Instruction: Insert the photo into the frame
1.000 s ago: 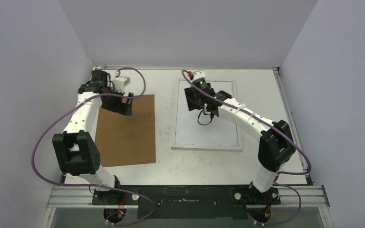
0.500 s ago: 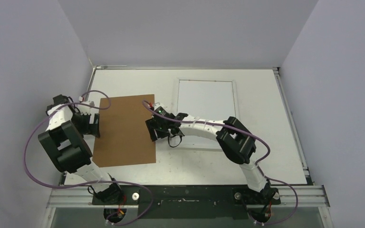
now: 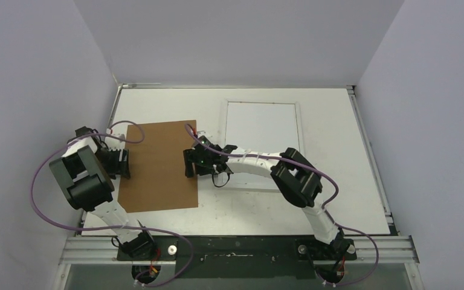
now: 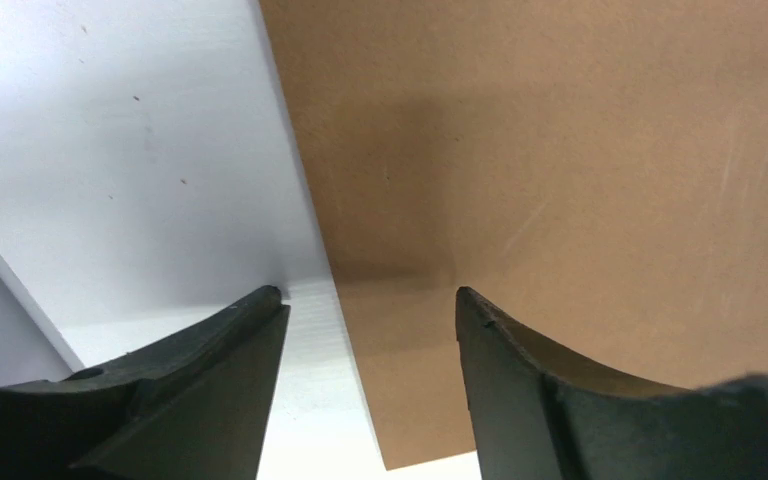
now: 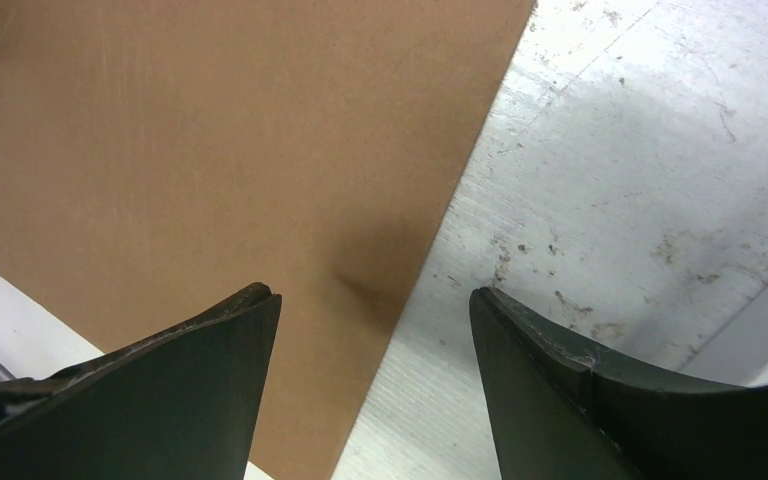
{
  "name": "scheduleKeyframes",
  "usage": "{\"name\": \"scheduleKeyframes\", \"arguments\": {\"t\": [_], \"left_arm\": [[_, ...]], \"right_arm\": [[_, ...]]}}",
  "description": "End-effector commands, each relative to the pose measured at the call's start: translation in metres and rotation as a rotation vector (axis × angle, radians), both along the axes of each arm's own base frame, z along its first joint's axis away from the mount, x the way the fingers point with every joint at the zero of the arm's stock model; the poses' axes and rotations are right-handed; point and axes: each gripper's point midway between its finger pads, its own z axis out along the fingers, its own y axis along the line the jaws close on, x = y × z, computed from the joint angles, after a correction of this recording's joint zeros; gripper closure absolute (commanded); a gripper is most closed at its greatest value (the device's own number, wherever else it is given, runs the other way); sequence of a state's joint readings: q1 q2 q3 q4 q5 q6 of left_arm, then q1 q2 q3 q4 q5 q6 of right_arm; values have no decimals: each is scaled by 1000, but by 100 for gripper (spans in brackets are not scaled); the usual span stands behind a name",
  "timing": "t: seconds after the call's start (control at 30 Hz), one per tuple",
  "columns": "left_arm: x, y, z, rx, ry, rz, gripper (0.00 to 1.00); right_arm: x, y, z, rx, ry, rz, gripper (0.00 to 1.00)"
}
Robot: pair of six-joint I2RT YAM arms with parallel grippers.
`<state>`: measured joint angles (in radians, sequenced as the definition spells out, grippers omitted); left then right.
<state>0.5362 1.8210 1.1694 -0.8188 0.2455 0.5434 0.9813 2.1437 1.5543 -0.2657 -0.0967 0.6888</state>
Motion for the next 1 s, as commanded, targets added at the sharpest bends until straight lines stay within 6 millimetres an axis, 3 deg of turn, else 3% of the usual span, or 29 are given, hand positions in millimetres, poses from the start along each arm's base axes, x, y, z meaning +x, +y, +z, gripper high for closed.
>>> {"name": "scheduleKeyframes", "arguments": {"t": [0.0,0.17,0.53,0.77,0.97], "left_arm": [[10,-9,-25,-44,-14,-9,43],[12,-14,-34,-64,-16,-15,53],[28,-34,-38,-88,-39,-63,56],[39,-35,-38,-106,-26,-103,64],[43,-36,-37,-117,-34,-122,66]], "right_arm": [[8,22,3,87,19,-45,29],[10,24,2,97,38,-78,28],[4,48,-10,191,157,-102,28],[24,66,19,405,217,-190,27],[28,104,65,552,224,-138,28]]}}
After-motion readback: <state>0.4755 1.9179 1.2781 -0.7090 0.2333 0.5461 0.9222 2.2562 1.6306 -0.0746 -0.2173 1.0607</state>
